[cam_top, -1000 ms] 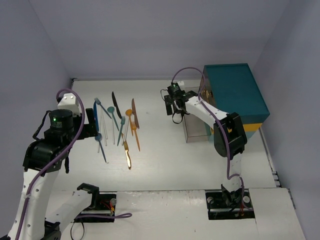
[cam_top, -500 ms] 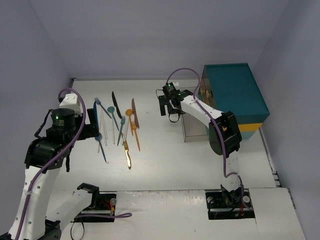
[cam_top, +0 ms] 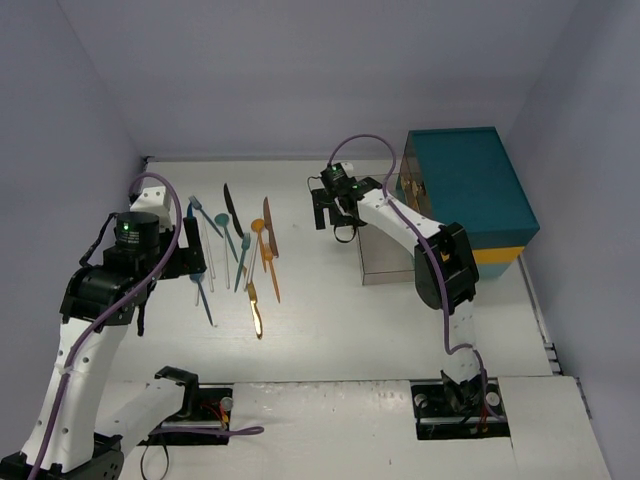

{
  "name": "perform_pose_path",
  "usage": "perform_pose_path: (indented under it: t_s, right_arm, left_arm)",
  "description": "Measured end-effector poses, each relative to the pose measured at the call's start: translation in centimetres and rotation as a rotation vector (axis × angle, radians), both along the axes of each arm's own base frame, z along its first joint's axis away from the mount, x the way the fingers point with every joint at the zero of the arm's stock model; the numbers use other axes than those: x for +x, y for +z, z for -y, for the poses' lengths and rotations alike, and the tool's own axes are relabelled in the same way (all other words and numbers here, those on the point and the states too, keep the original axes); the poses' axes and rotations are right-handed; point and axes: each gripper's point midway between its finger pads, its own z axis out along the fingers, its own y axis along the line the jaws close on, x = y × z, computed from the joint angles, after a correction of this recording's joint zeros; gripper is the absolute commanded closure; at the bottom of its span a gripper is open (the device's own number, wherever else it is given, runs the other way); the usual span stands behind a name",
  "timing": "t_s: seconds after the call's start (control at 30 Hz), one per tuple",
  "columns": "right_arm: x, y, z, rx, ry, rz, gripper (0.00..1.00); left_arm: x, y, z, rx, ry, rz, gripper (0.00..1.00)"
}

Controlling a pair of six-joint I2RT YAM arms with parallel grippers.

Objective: Sort the eating utensils into containers

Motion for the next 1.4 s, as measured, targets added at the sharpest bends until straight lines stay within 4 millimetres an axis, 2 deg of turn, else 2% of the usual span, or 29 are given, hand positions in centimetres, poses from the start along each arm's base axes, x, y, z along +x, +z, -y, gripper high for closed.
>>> perform_pose_path:
  t_s: [0.2,0.37,0.5,0.57,0.6,0.73,0.77,0.87,0.93,1.0,1.13,1.23,1.4]
  right_arm:
    - [0.3,0.0,-0.1,-0.005,-0.007,-0.004,0.01]
    - [0.3,0.0,0.0,-0.012,-0.010,0.001,0.00]
    - [0.5,1.5,0.1,-0.013,-0.010,0.036,0.00]
    - [0.5,3.9,0.1,0.004,-0.003,0.090,0.00]
    - [0.3,5.7,0.2,0.016,0.000,0.126,0.00]
    - [-1.1,14.6,1.5,0.089,-0.003,0.297,0.00]
    - [-1.7,16.8,2.1,0.109,-0.006,0.345,0.00]
    - [-3.9,21.7,4.5,0.151,-0.029,0.444,0.00]
    - [-5.1,23.4,6.3,0.169,-0.050,0.483,0.00]
    - [-6.2,23.8,8.2,0.167,-0.073,0.496,0.00]
    - [-8.3,22.8,11.2,0.147,-0.110,0.484,0.00]
    - [-10.1,22.2,12.9,0.133,-0.124,0.476,0.00]
    - [-12.8,23.7,14.7,0.149,-0.127,0.528,0.00]
  left_arm:
    - [-0.1,-0.2,0.5,-0.033,-0.004,-0.008,0.12]
    - [-0.3,-1.5,1.2,-0.081,0.003,-0.050,0.12]
    - [-0.3,-2.7,2.2,-0.141,0.020,-0.094,0.12]
    - [-0.4,-3.6,3.1,-0.170,0.026,-0.129,0.12]
    - [-0.5,-4.1,3.5,-0.179,0.025,-0.147,0.12]
    - [-0.8,-6.4,5.6,-0.193,0.024,-0.226,0.12]
    - [-0.8,-7.0,6.2,-0.193,0.023,-0.243,0.12]
    - [-1.2,-8.6,7.6,-0.182,0.033,-0.284,0.12]
    - [-1.3,-9.7,8.4,-0.174,0.043,-0.304,0.16]
    - [-1.3,-11.1,9.1,-0.168,0.056,-0.325,0.23]
    - [-1.5,-14.3,10.1,-0.142,0.089,-0.390,0.40]
    - [-1.3,-16.3,10.5,-0.123,0.122,-0.432,0.43]
    - [-0.8,-18.6,10.5,-0.098,0.166,-0.457,0.46]
